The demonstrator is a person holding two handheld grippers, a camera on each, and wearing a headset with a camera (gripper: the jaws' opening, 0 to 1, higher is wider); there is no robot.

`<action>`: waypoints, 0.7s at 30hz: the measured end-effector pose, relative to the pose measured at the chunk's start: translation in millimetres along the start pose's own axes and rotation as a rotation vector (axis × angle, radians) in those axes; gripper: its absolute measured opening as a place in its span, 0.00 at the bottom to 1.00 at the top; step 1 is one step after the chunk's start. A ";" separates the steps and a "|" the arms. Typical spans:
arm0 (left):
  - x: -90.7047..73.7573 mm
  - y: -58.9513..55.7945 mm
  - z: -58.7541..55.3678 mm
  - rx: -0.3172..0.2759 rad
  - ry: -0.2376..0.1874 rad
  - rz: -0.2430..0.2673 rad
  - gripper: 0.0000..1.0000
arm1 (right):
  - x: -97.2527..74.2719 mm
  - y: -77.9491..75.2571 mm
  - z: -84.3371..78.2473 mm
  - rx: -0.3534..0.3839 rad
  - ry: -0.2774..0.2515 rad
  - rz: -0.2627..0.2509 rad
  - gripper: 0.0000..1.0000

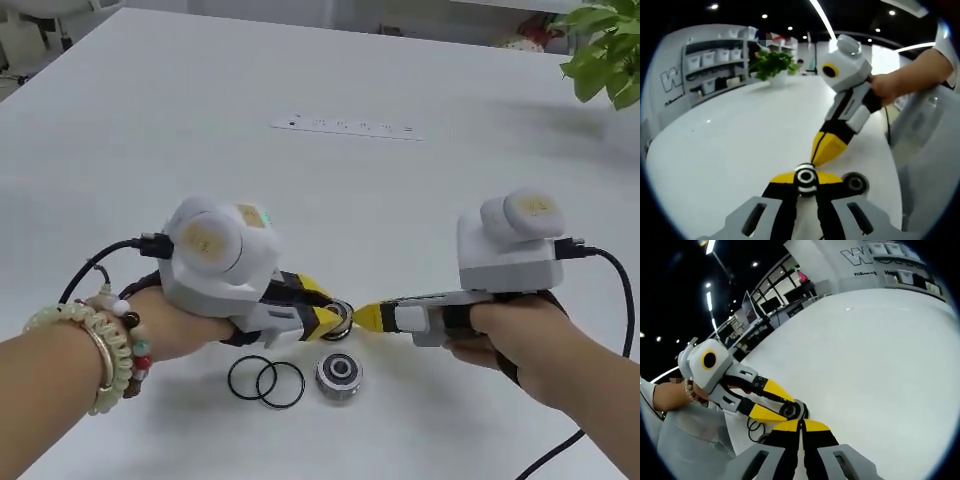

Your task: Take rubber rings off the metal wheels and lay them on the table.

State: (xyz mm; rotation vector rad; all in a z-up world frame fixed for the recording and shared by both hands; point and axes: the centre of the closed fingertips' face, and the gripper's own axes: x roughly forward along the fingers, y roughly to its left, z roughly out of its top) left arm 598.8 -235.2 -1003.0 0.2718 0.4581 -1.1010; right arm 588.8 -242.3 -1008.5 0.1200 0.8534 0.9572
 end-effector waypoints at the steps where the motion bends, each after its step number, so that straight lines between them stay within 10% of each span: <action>1: 0.0 0.1 0.0 0.000 -0.001 0.000 0.15 | 0.0 0.1 0.1 -0.002 0.000 -0.001 0.00; 21: -0.1 0.8 -0.2 0.005 -0.002 -0.008 0.14 | -1.2 -2.9 4.1 0.006 -0.013 0.006 0.00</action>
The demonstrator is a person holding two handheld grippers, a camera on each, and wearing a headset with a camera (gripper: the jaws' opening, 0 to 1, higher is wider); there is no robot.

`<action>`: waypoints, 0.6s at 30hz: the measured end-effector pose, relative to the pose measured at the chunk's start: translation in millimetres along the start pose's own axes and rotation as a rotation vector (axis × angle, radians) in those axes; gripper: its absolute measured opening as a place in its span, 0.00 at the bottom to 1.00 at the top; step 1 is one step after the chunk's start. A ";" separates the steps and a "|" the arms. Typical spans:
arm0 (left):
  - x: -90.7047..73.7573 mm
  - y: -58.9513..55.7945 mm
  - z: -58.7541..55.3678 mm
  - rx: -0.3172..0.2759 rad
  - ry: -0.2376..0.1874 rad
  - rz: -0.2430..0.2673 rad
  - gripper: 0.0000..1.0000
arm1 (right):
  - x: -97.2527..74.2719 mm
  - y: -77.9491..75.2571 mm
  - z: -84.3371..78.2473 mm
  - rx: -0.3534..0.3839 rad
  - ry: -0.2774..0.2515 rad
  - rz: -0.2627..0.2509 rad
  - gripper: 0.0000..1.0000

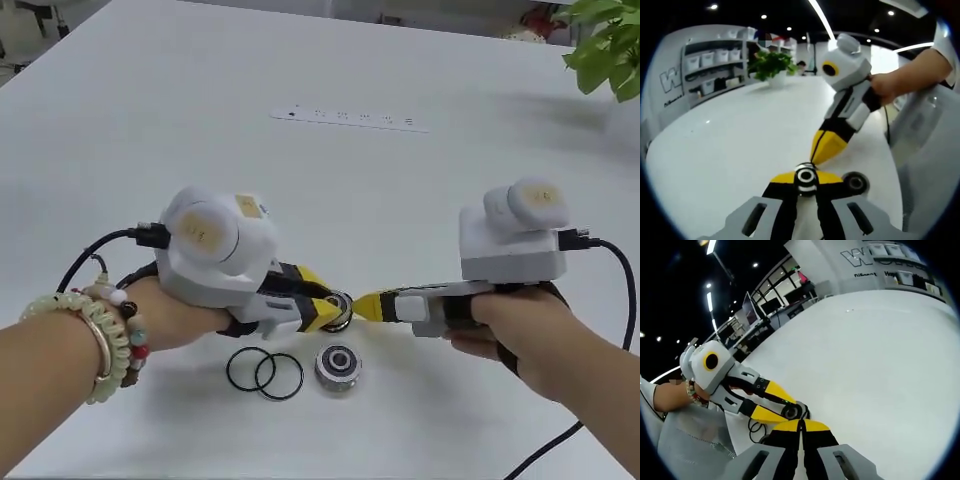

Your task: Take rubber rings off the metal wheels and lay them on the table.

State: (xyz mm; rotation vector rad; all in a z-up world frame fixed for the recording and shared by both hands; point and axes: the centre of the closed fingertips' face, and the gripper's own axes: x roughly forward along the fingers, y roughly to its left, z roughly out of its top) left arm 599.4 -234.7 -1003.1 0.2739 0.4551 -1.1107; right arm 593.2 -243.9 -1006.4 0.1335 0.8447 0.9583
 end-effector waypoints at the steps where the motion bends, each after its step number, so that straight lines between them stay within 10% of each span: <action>1: -0.1 0.3 -0.2 0.003 0.001 0.001 0.14 | 0.1 0.2 0.1 0.001 0.000 0.000 0.00; 18: -0.4 1.7 -0.4 0.008 -0.003 0.009 0.14 | 3.3 2.4 4.2 -0.030 -0.005 0.008 0.00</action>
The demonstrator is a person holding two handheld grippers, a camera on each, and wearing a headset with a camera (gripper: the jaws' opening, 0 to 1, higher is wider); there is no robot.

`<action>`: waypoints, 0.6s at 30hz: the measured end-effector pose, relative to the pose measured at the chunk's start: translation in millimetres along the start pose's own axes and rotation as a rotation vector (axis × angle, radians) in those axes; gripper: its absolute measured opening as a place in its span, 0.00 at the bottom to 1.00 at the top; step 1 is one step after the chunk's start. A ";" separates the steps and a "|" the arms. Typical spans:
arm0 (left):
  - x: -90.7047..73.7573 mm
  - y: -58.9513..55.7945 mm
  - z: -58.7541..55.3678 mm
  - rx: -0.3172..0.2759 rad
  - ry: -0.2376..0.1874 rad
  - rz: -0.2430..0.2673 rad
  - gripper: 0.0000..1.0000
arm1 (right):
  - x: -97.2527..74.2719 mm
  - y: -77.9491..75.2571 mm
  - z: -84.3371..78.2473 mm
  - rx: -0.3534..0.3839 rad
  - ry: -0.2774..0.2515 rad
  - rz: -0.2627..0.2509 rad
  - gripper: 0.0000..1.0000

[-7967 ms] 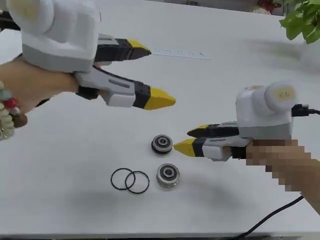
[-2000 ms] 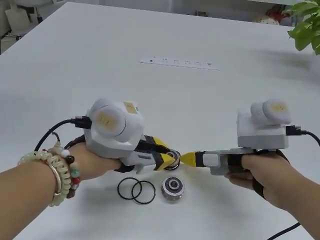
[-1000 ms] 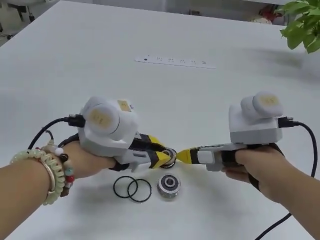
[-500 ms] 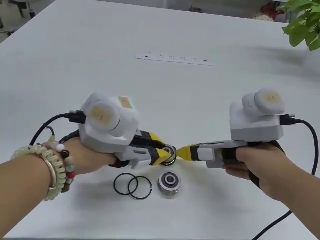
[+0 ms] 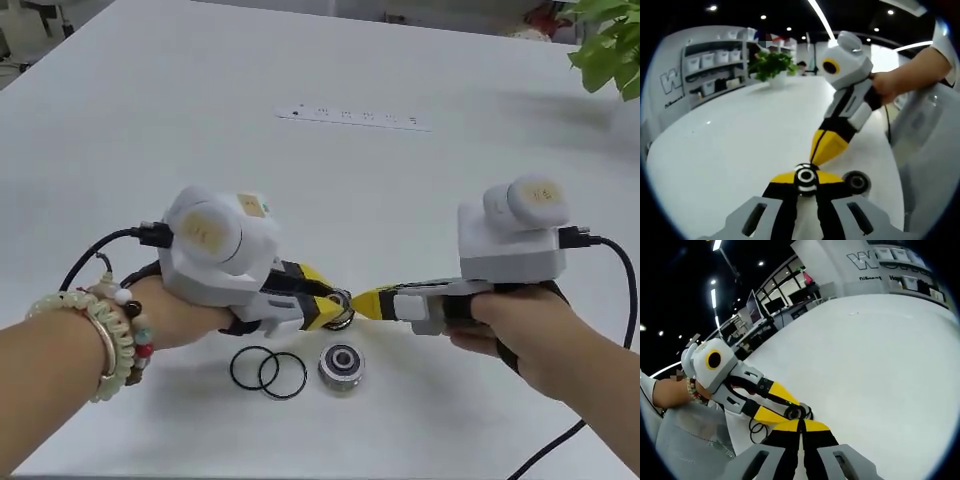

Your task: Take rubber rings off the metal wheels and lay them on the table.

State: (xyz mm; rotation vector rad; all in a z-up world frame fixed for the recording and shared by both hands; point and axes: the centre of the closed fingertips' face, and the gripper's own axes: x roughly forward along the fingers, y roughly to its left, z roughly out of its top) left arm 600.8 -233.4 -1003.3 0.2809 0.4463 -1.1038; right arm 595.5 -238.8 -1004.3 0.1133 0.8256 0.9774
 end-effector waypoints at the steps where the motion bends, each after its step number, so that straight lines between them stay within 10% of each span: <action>1: 0.0 0.1 0.0 -0.001 -0.001 0.000 0.14 | 0.1 0.4 0.3 -0.001 0.000 0.000 0.00; 18: 0.4 0.7 0.3 -0.011 -0.019 0.006 0.14 | 0.2 5.0 9.8 0.011 -0.034 0.014 0.00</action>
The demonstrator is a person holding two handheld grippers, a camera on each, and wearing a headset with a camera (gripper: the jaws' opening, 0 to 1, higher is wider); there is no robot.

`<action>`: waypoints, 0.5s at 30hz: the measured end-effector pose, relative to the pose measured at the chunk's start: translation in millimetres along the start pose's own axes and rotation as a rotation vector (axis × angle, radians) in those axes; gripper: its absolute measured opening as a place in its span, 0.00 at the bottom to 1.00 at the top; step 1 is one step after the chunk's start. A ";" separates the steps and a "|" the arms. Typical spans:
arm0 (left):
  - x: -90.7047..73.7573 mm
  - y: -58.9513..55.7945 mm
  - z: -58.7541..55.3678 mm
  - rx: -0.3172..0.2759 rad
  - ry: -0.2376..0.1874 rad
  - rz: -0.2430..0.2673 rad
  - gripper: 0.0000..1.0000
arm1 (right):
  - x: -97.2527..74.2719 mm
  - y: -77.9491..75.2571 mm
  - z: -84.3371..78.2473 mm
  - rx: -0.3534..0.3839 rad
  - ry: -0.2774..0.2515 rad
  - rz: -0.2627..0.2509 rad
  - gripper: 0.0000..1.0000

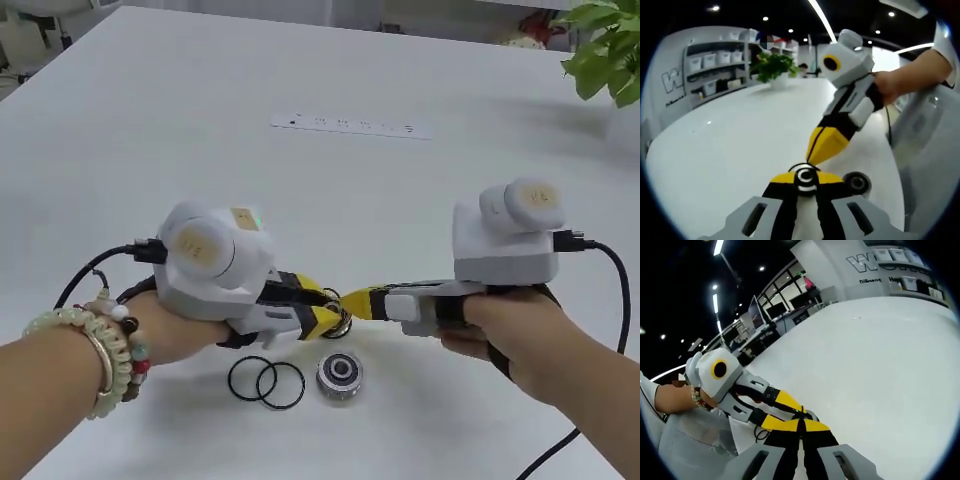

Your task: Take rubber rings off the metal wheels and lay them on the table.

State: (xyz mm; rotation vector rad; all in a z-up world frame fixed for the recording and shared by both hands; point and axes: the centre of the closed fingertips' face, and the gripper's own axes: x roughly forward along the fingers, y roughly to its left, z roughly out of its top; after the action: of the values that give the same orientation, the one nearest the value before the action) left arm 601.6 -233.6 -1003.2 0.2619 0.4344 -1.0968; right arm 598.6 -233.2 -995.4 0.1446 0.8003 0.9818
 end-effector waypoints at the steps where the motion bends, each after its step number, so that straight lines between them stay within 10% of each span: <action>1: 0.1 -0.1 0.1 -0.001 -0.001 0.000 0.14 | 0.1 -1.0 -1.2 0.000 0.004 -0.003 0.00; 10: -0.4 -5.7 2.4 -0.076 0.002 -0.038 0.19 | -0.3 -3.1 -5.4 0.006 0.025 -0.017 0.00; 15: -0.2 -10.7 3.0 0.028 0.046 -0.038 0.25 | -3.7 -3.8 0.4 0.007 0.006 -0.024 0.00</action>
State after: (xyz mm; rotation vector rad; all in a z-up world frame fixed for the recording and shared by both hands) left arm 592.5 -239.4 -1000.4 0.3047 0.4671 -1.1364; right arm 600.4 -238.2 -994.8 0.1383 0.8091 0.9572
